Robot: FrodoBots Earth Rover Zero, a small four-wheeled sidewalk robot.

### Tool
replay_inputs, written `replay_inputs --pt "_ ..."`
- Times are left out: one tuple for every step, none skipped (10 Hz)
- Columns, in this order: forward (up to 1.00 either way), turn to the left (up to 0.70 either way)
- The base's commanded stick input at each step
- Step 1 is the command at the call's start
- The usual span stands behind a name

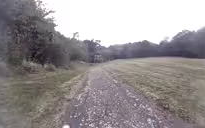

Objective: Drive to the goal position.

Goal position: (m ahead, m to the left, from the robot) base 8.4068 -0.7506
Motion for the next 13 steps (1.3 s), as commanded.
replay_inputs --pt "0.45 0.0" --pt "0.45 0.0" --pt "0.45 0.0" --pt "0.45 0.0" --pt "0.45 0.0" --pt "0.45 0.0" --pt "0.45 0.0" --pt "0.45 -0.01" --pt "0.45 -0.03" --pt "0.45 -0.27" --pt "0.45 -0.27" --pt "0.45 -0.27" --pt "0.45 -0.27"
